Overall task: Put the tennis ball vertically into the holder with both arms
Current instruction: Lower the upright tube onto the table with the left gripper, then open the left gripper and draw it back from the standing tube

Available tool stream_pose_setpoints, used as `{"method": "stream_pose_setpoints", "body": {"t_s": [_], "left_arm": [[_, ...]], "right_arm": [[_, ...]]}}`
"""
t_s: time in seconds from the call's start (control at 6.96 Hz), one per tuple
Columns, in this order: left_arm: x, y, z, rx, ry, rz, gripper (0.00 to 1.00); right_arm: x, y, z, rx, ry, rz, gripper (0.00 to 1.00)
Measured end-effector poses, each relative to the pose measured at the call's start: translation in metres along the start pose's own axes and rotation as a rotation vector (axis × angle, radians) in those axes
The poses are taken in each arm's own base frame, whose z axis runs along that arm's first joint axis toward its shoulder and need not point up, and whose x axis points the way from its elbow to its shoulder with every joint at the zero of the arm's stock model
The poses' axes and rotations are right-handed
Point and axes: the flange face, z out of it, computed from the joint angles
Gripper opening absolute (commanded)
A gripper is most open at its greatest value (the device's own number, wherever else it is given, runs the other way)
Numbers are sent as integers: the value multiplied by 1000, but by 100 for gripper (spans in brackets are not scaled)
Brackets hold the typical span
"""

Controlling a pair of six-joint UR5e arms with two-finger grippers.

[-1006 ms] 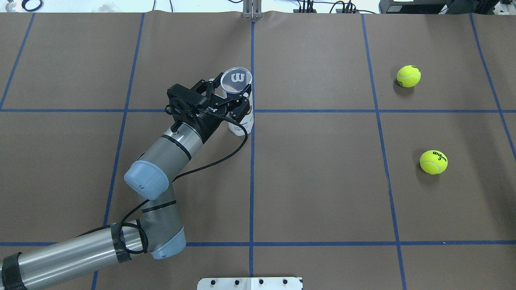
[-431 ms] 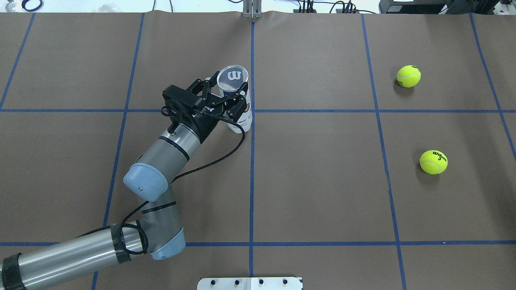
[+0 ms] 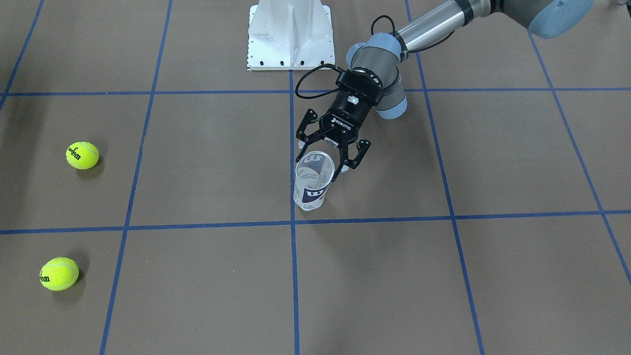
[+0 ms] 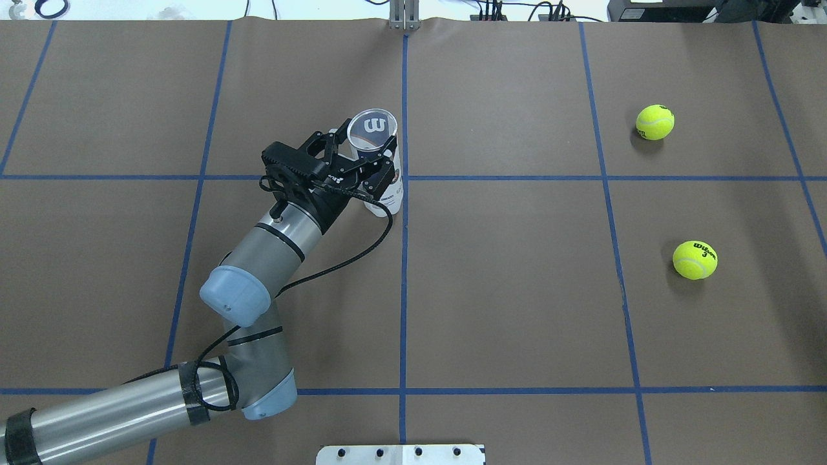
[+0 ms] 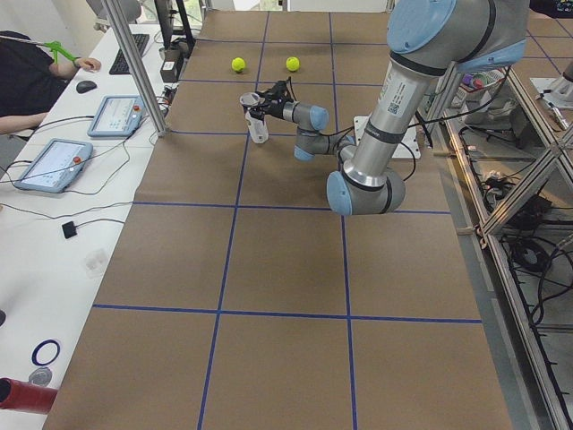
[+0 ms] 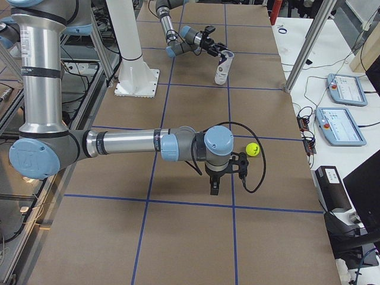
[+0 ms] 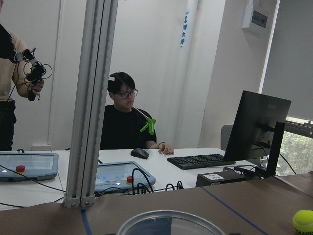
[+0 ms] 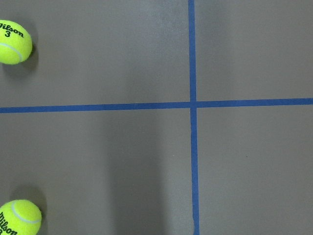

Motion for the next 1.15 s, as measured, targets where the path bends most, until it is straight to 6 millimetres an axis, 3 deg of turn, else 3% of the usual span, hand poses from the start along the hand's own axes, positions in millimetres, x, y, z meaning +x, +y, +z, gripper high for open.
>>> {"method": "stream_pose_setpoints", "body": {"t_s": [0.72,1.15], "left_arm": [[11,-7,3,7,17,13,99],[27,-59,-3,67,59,-35,99]], "right_arm": [[1,0,1,-1,1,0,100],[-2,-1,-2,4,-2,-4,100]]}}
